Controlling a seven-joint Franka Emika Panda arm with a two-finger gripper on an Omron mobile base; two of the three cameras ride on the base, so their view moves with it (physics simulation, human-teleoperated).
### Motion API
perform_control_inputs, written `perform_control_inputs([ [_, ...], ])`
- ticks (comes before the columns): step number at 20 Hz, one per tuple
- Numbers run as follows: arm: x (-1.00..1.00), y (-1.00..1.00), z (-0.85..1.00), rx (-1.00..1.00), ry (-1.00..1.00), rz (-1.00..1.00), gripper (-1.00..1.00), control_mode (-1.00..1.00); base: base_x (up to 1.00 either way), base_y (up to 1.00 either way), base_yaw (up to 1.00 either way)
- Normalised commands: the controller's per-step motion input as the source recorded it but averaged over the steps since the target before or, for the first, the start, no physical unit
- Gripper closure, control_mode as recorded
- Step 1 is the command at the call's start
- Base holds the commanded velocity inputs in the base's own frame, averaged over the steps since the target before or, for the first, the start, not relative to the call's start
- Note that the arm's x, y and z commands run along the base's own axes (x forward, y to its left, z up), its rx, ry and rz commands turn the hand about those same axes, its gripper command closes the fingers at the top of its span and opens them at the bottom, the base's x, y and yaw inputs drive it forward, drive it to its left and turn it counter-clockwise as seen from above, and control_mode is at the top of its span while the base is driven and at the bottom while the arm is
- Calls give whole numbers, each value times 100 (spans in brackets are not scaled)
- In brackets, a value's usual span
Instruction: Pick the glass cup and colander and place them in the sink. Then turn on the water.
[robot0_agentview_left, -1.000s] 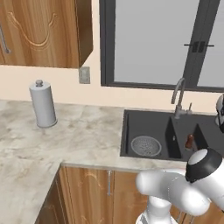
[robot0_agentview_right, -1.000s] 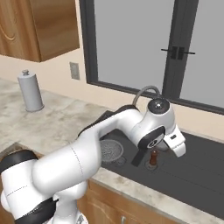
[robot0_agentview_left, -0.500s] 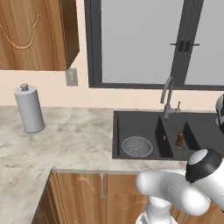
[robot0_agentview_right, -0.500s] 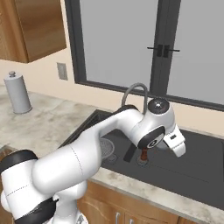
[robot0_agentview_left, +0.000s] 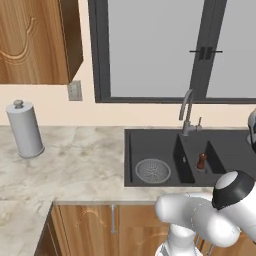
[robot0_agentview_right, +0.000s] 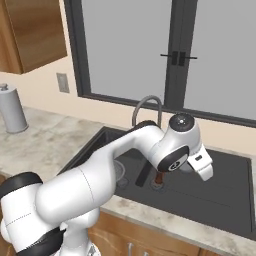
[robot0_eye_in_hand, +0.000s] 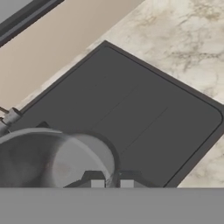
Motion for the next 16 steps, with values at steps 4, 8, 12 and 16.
perform_control_inputs([
  [4, 0, 0, 0, 0, 0, 0, 100, 100, 50, -92, -9],
  [8, 0, 0, 0, 0, 0, 0, 100, 100, 14, -97, -11],
  [12, 0, 0, 0, 0, 0, 0, 100, 100, 4, -99, -13],
  [16, 0, 0, 0, 0, 0, 0, 100, 100, 0, -100, -14],
])
